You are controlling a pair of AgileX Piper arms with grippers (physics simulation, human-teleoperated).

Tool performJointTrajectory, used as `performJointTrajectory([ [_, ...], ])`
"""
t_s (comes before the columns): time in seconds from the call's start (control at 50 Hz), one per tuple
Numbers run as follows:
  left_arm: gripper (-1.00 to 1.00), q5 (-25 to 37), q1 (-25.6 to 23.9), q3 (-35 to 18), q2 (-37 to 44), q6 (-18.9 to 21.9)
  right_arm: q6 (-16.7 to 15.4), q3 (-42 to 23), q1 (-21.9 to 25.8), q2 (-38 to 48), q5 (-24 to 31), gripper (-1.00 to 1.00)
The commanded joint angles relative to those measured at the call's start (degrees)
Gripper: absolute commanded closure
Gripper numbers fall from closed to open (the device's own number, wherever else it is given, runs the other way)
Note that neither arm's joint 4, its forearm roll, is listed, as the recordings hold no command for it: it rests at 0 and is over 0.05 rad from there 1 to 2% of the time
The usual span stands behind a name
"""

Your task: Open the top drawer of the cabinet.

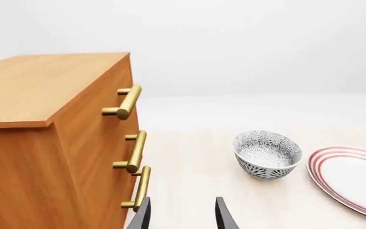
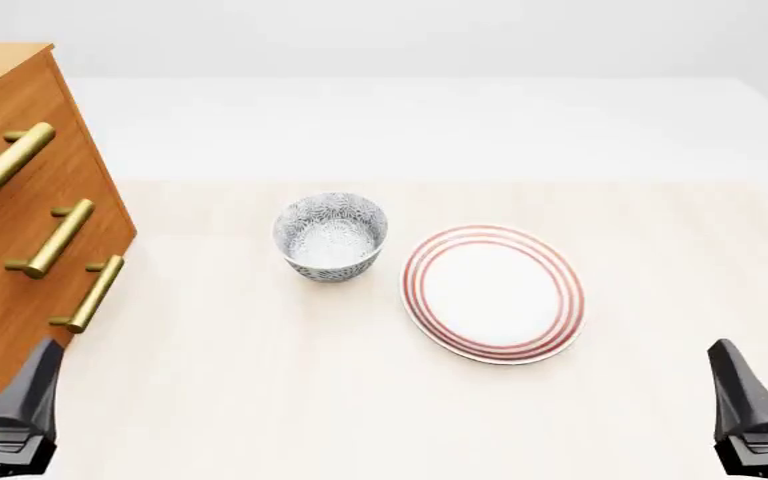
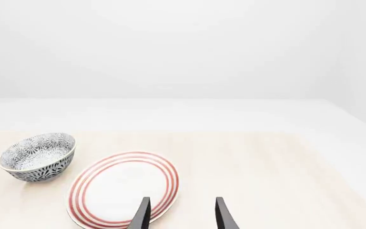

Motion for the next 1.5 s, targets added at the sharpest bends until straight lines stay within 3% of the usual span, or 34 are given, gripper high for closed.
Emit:
performJointTrajectory([
  [0.02, -1.00, 0.96, -0.42, -0.48, -1.11, 0.60, 0.07, 0.08, -0.01, -0.07, -0.04, -1.00],
  [0.38, -1.00, -0.86, -0.94, -5.83, 10.32, 14.55, 0.08, 0.08, -0.01, -0.07, -0.04, -1.00],
  [0.82, -1.00, 3.32, -0.20, -15.32, 17.24, 32.46, 0.07, 0.08, -0.01, -0.08, -0.04, -1.00],
  [0.98, -1.00, 5.55, 0.18, -18.33, 18.08, 37.16, 0.07, 0.08, -0.01, -0.09, -0.05, -1.00],
  [1.08, -1.00, 4.40, 0.38, -19.12, 20.41, 41.51, 0.07, 0.08, -0.01, -0.07, -0.04, -1.00],
  [1.18, -1.00, 1.31, 1.73, -17.37, 22.24, 49.96, 0.07, 0.08, -0.01, -0.08, -0.04, -1.00],
  [1.24, -1.00, 1.75, 0.33, -19.43, 23.42, 49.52, 0.06, 0.08, -0.01, -0.08, -0.04, -1.00],
  [1.28, -1.00, 0.24, 1.42, -18.21, 23.31, 53.19, 0.07, 0.08, -0.01, -0.07, -0.04, -1.00],
  [1.5, -1.00, -5.06, 2.24, -17.89, 27.70, 60.80, 0.09, 0.08, -0.03, -0.07, -0.04, -1.00],
])
